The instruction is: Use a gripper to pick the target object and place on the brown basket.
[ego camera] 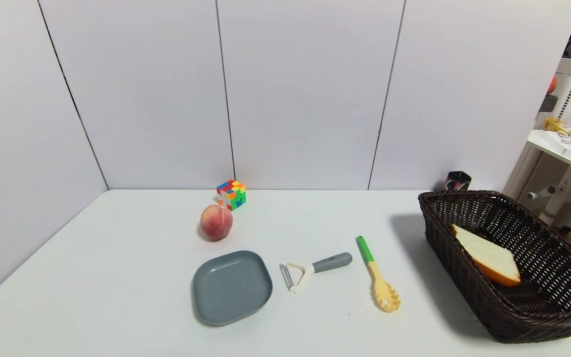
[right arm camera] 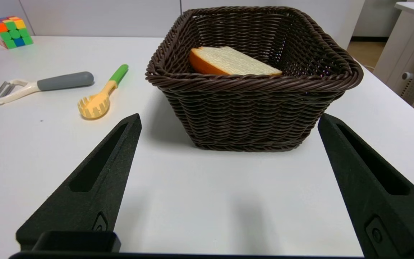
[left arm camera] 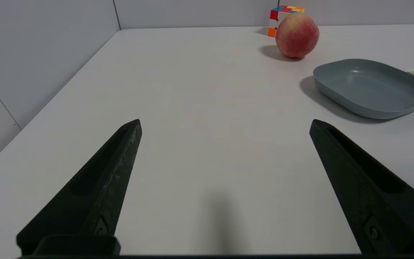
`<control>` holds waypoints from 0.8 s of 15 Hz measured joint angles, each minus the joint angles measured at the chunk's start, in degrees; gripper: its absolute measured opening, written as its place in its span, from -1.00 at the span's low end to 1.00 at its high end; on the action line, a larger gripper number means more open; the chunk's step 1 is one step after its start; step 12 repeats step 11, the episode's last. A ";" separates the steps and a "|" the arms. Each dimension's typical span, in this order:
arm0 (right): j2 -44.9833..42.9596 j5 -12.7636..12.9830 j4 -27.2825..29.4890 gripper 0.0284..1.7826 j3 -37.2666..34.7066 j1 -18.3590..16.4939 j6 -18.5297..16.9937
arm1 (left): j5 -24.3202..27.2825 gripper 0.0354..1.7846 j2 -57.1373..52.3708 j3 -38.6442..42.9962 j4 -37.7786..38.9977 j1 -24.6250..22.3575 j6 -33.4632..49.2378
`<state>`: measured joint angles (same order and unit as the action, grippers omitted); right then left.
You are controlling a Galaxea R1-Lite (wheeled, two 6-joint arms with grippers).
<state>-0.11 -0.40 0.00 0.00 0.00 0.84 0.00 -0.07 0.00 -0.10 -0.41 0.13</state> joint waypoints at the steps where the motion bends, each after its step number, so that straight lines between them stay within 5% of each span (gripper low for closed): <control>1: 0.00 -0.01 0.00 0.90 0.00 0.00 0.01 | 0.00 0.89 0.00 0.00 0.00 0.00 0.00; 8: 0.01 -1.52 0.24 0.90 0.00 0.00 5.60 | 0.00 0.89 0.00 0.00 0.00 0.00 -0.02; 12: 0.01 -1.41 0.44 0.90 0.00 0.02 5.80 | 0.00 0.89 0.00 0.00 0.00 0.00 -0.04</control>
